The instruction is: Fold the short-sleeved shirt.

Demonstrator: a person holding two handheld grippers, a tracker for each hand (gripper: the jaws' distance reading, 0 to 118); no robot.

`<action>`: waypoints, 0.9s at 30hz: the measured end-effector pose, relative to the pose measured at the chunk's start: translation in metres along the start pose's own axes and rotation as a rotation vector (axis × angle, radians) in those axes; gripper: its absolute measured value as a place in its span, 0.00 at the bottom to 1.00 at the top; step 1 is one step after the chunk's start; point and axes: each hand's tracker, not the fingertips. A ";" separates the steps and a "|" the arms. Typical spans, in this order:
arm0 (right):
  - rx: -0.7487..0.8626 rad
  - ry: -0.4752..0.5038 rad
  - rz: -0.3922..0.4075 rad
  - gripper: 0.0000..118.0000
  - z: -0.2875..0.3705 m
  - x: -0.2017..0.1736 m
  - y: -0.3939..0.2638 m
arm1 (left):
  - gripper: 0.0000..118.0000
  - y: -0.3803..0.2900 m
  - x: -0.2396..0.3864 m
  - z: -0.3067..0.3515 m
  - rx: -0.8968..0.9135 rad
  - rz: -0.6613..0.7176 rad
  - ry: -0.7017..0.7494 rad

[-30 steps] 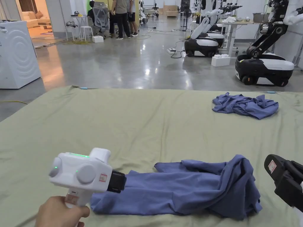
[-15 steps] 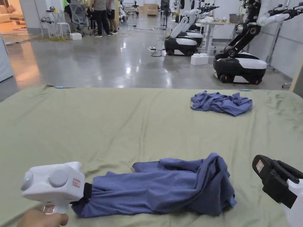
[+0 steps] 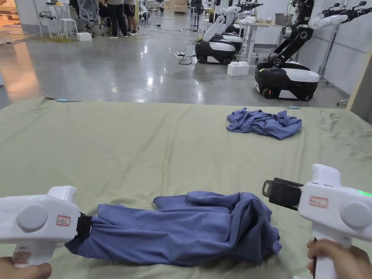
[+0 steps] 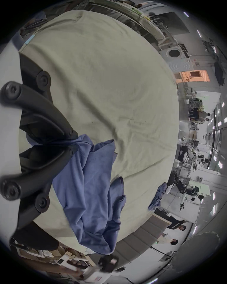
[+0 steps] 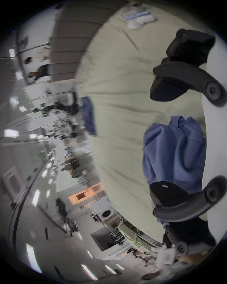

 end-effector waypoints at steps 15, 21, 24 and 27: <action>-0.182 -0.010 -0.049 0.04 -0.055 0.023 0.009 | 0.04 -0.001 -0.006 0.005 0.005 0.006 -0.012; 0.032 -0.010 0.047 0.03 0.018 0.003 0.029 | 0.04 0.017 -0.009 0.029 0.111 0.017 -0.033; 0.069 0.014 0.035 0.03 0.047 -0.002 0.051 | 0.04 0.038 -0.015 0.047 0.157 0.029 -0.038; 0.124 0.012 0.049 0.03 0.070 -0.010 0.068 | 0.04 0.061 -0.019 0.069 0.234 0.006 -0.006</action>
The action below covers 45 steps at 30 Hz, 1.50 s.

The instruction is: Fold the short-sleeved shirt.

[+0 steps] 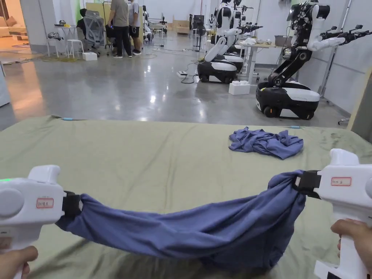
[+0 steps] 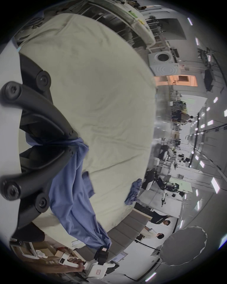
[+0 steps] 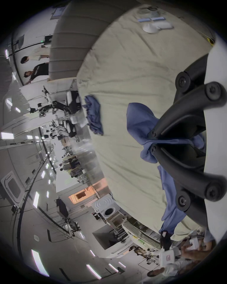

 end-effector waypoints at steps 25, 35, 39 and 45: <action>0.232 -0.142 0.035 0.03 0.000 -0.063 0.198 | 0.03 0.246 -0.001 0.035 0.274 0.025 0.023; 0.253 -0.197 0.075 0.03 -0.046 -0.078 0.249 | 0.03 0.290 -0.012 -0.021 0.248 0.056 0.050; 0.242 -0.202 0.057 0.03 -0.068 -0.073 0.249 | 0.03 0.293 -0.013 -0.040 0.234 0.030 0.050; 0.210 -0.178 0.066 0.03 -0.080 -0.059 0.218 | 0.03 0.264 -0.022 -0.053 0.215 0.053 0.041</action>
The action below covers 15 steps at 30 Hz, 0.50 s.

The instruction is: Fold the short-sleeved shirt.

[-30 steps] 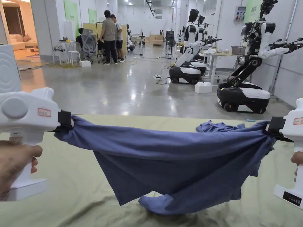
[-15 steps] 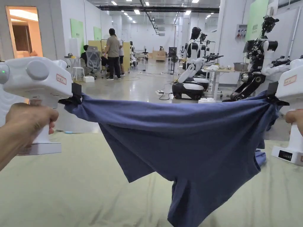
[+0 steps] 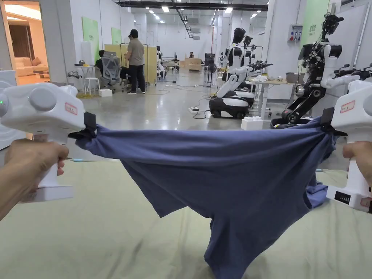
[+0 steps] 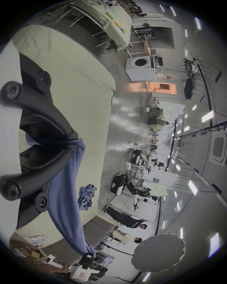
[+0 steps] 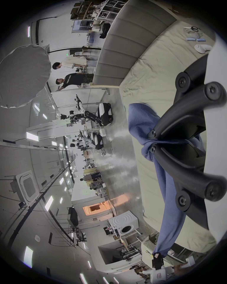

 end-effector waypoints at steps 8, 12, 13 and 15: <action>-0.156 0.008 -0.010 0.03 0.016 0.033 -0.146 | 0.03 -0.160 -0.010 0.003 -0.178 -0.023 -0.036; -0.267 0.019 0.026 0.03 0.034 0.053 -0.236 | 0.03 -0.242 -0.013 0.020 -0.288 -0.064 -0.039; -0.296 0.018 0.040 0.03 0.042 0.057 -0.254 | 0.03 -0.259 -0.013 0.026 -0.298 -0.084 -0.036; -0.340 0.020 0.033 0.03 0.053 0.066 -0.283 | 0.03 -0.282 -0.016 0.038 -0.319 -0.092 -0.037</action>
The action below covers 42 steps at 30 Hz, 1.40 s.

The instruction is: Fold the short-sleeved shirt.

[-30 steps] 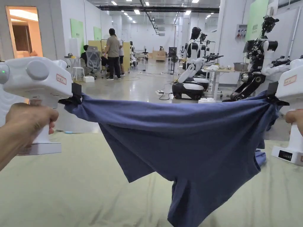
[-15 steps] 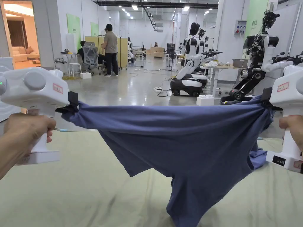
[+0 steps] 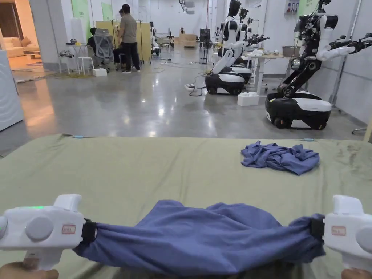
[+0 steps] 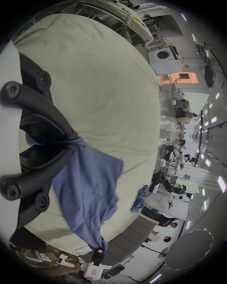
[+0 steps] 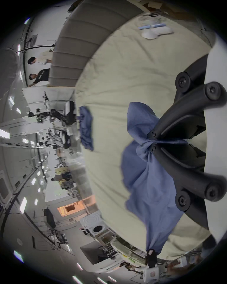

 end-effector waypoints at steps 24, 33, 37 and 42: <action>-0.059 -0.010 0.019 0.79 0.086 0.034 -0.065 | 0.71 -0.073 -0.012 0.073 0.017 -0.018 -0.011; 0.418 0.073 0.005 0.01 0.231 -0.025 -0.128 | 0.00 -0.129 0.071 0.205 0.485 -0.122 0.042; 0.419 0.068 0.045 0.01 0.236 -0.034 -0.127 | 0.00 -0.133 0.073 0.199 0.476 -0.135 0.008; 0.407 0.087 0.037 0.01 0.231 -0.028 -0.116 | 0.00 -0.101 0.064 0.179 0.433 -0.120 -0.077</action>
